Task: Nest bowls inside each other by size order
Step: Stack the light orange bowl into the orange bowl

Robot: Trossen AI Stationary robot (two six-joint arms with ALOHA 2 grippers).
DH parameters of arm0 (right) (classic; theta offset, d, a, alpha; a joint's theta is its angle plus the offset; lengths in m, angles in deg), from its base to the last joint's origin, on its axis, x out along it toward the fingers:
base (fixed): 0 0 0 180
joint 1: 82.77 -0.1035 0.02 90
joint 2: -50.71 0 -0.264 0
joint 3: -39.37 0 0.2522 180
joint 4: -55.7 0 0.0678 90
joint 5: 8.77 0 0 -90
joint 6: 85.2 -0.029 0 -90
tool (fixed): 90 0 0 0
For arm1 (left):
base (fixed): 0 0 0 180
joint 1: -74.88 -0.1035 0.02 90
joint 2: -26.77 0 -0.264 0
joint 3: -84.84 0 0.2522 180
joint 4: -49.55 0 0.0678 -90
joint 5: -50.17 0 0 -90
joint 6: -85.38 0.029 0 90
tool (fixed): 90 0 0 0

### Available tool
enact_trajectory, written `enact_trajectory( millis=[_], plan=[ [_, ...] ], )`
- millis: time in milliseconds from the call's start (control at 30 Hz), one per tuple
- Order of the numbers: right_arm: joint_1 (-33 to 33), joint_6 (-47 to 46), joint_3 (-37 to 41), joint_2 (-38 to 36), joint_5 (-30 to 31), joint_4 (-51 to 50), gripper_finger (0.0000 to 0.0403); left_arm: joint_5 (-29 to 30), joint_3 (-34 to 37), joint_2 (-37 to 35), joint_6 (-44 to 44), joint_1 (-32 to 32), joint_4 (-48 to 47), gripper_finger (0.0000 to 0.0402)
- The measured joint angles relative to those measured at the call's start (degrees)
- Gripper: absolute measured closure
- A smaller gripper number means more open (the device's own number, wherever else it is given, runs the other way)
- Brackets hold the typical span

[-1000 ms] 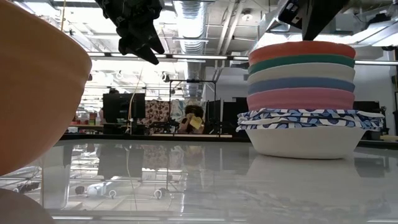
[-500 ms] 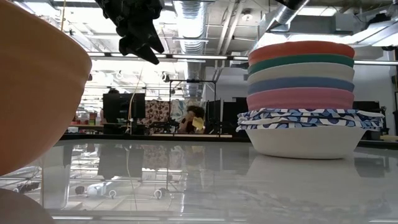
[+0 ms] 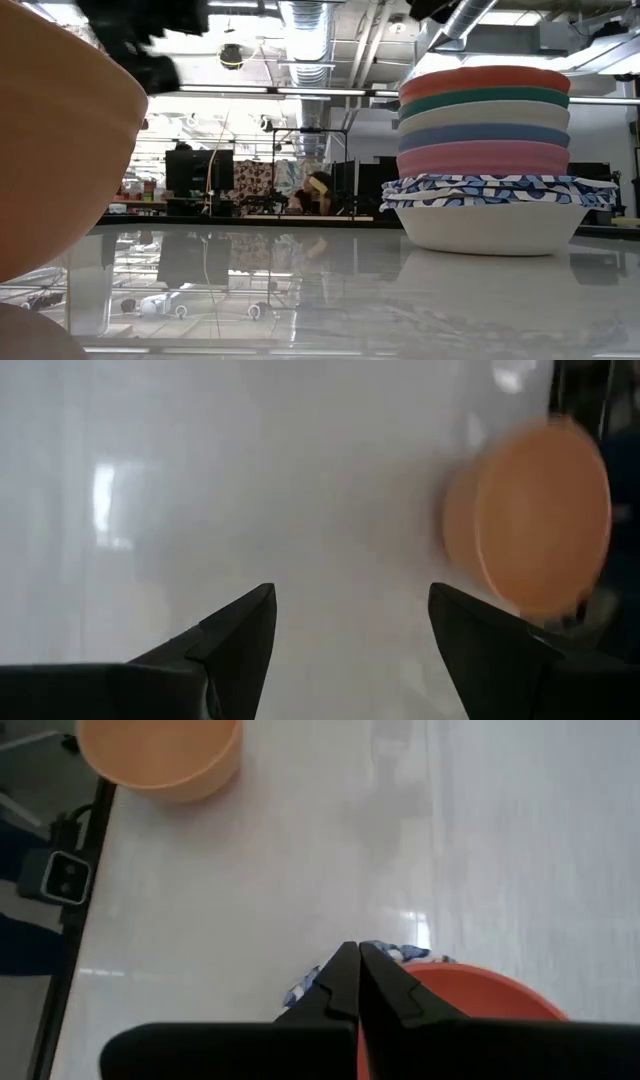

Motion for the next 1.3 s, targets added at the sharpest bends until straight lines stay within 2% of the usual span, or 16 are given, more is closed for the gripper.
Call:
enact_trajectory(
  millis=[167,467,667,933,1300],
  plan=[
    [0.47,-0.04,0.04,0.02,-0.17,-0.04,0.0383,4.37,0.0,0.0,-8.89,9.0,-1.84,0.015],
    [0.47,-0.28,0.04,0.02,-0.3,-1.38,0.0383,19.75,0.0,-1.46,-31.02,19.17,-1.63,0.015],
    [0.63,-0.35,0.07,-0.11,-0.45,-8.87,0.0383,20.69,0.0,-1.57,-43.44,27.75,-0.42,0.015],
    [2.5,1.46,0.09,-0.11,-0.45,-12.67,0.0383,26.25,0.0,0.67,-56.42,35.46,9.28,0.015],
    [2.96,-4.82,0.09,-0.04,-0.43,-11.47,0.0383,25.03,-0.02,11.06,-58.54,37.93,10.61,0.015]
  ],
)
